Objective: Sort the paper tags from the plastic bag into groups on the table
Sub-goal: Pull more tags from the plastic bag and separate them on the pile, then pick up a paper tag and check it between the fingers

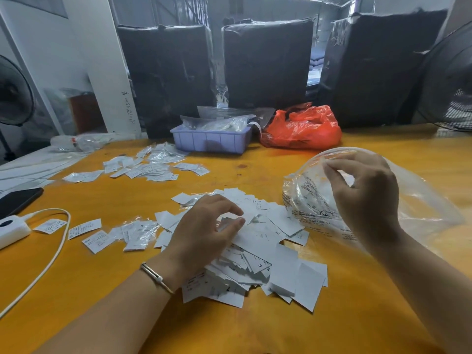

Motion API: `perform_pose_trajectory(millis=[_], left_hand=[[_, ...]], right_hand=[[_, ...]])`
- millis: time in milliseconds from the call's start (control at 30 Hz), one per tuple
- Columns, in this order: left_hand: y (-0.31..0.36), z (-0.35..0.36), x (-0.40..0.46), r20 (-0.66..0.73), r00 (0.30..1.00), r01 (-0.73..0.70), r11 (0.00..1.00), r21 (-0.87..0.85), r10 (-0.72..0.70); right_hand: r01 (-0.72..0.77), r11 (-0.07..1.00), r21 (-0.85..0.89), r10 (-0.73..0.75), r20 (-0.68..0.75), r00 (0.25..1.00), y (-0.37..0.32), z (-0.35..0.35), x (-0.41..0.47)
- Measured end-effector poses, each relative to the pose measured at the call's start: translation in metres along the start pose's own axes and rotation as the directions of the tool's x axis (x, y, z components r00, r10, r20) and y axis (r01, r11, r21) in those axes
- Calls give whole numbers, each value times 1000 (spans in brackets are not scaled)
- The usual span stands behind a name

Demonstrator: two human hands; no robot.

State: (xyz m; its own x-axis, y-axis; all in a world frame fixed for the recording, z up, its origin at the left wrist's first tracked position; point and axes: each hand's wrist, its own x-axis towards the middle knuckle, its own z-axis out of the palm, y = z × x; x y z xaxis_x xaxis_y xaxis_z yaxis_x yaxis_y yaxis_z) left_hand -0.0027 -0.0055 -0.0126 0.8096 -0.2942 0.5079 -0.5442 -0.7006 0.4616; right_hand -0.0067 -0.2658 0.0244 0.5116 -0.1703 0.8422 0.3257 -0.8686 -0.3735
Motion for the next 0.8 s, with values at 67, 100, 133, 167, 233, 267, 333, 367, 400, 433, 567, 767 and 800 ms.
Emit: perform_pose_trajectory(millis=[67,100,133,167,233,267,333,367,400,433,567,767,800], left_hand=[[3,-1,0,-24,1000,3,1000,-17,-3],[4,-2,0,-31,999,7,999,-43,-9],[7,-3,0,-30,999,14,997,-82,-17],[10,-4,0,-24,999,26,990,-136,-30],[16,-8,1,22,997,76,955,-287,-73],[20,-10,1,71,993,117,915,-385,-97],[25,-13,0,179,976,205,800,-563,-124],[26,-15,0,208,970,228,759,-610,-125],[27,-15,-1,215,969,230,743,-629,-119],[28,-16,-1,206,972,222,738,-637,-115],[24,-14,0,151,976,218,686,-694,-157],[21,-15,0,151,966,258,699,-667,-212],[21,-15,0,160,963,268,702,-660,-217]], right_hand=[[-164,917,364,130,117,985,-18,-3,-4],[-313,782,539,193,268,944,-27,-3,-6],[-475,607,637,208,449,869,-36,-4,-9],[-610,465,642,181,605,775,-42,-2,-13],[-777,305,550,82,798,597,-46,6,-22],[-821,261,508,38,844,535,-49,10,-26],[-868,194,457,-13,886,464,-51,17,-32],[-879,169,445,-27,894,448,-51,19,-34],[-885,149,441,-40,897,440,-51,20,-36],[-887,135,442,-50,897,440,-50,21,-36],[-906,112,407,-46,913,405,-48,23,-34],[-841,367,397,-22,908,419,-52,18,-36],[-812,412,414,-6,892,452,-52,18,-37]])
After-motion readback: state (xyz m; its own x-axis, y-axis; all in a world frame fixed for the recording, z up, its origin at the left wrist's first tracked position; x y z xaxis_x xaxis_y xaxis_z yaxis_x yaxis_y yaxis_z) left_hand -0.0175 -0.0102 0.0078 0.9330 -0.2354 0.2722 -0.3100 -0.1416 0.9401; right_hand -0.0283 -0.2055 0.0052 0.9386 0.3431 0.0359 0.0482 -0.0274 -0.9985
